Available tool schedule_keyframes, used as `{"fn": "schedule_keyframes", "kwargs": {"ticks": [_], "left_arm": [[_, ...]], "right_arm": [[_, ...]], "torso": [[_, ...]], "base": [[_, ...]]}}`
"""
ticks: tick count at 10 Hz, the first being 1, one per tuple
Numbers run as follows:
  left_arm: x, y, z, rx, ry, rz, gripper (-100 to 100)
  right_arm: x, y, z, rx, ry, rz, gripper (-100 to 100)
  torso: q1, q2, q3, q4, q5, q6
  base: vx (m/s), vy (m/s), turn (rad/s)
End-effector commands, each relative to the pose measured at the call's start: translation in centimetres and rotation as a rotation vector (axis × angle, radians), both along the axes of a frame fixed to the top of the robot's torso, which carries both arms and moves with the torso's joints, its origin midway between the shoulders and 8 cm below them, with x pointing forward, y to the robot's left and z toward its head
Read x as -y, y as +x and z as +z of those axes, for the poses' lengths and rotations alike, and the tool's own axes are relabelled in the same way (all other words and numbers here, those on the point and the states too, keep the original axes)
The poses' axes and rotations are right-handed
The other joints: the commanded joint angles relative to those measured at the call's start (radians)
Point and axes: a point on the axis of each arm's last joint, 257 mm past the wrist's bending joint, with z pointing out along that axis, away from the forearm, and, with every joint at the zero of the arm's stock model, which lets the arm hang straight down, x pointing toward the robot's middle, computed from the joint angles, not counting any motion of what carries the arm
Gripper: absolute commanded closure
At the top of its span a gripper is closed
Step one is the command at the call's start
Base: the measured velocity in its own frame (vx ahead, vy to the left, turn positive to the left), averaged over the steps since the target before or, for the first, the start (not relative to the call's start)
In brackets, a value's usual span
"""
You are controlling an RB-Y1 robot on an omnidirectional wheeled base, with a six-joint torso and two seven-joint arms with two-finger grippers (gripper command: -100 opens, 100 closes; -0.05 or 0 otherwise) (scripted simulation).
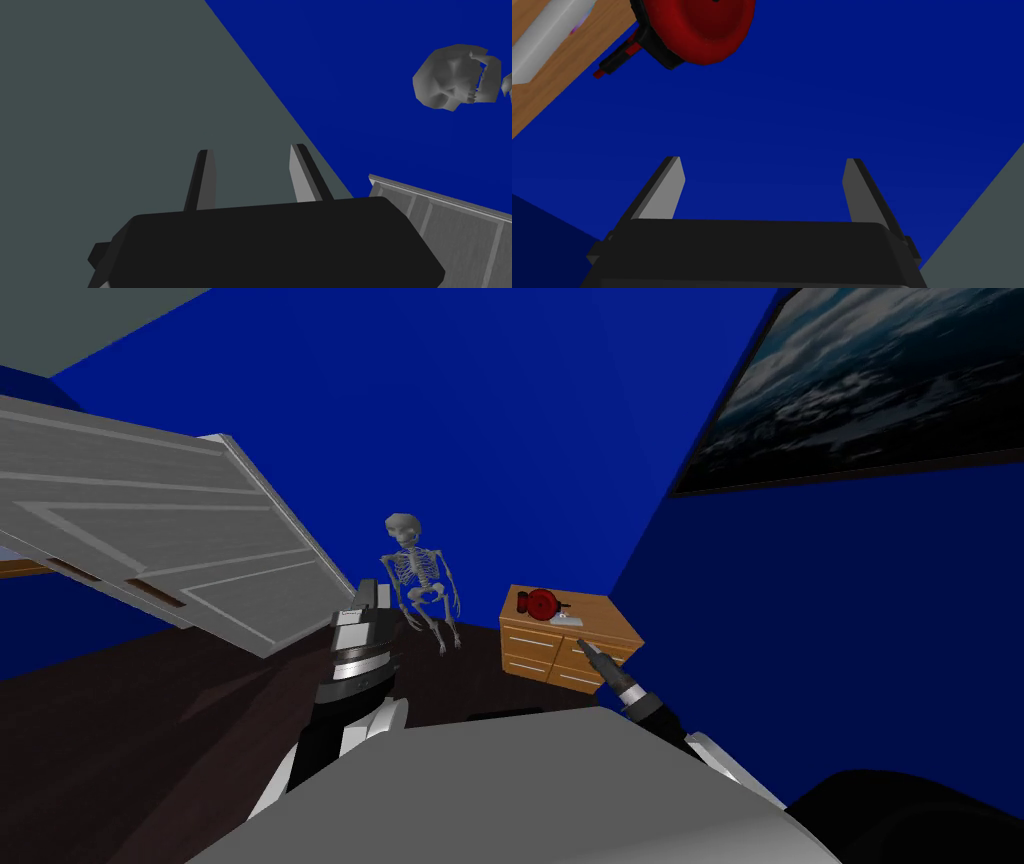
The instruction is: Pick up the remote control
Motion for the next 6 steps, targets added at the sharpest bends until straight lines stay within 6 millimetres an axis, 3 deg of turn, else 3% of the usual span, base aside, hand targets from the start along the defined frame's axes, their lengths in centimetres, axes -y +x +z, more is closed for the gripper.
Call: {"fn": "schedule_keyframes", "kwargs": {"ticks": [1,2,4,6], "left_arm": [[0.0,0.0,0.0,0.000,0.000,0.000,0],[0.0,0.0,0.0,0.000,0.000,0.000,0],[0.0,0.0,0.0,0.000,0.000,0.000,0],[0.0,0.0,0.0,0.000,0.000,0.000,0]], "right_arm": [[0.9,-0.8,-1.7,-0.042,-0.043,-0.001,-100],[1.5,-2.0,-3.5,-0.083,-0.121,0.026,-100],[2.3,-2.4,-4.6,-0.108,-0.124,0.012,-100],[3.4,-4.0,-6.9,-0.163,-0.204,0.036,-100]], "torso": [[0.000,0.000,0.000,0.000,0.000,0.000],[0.000,0.000,0.000,0.000,0.000,0.001],[-0.001,-0.001,0.000,0.000,0.000,0.001],[-0.001,-0.002,-0.001,0.000,0.000,0.000]], "base": [[-0.021,0.036,0.129],[-0.016,0.047,0.310],[-0.008,0.022,0.044],[-0.001,0.028,0.234]]}}
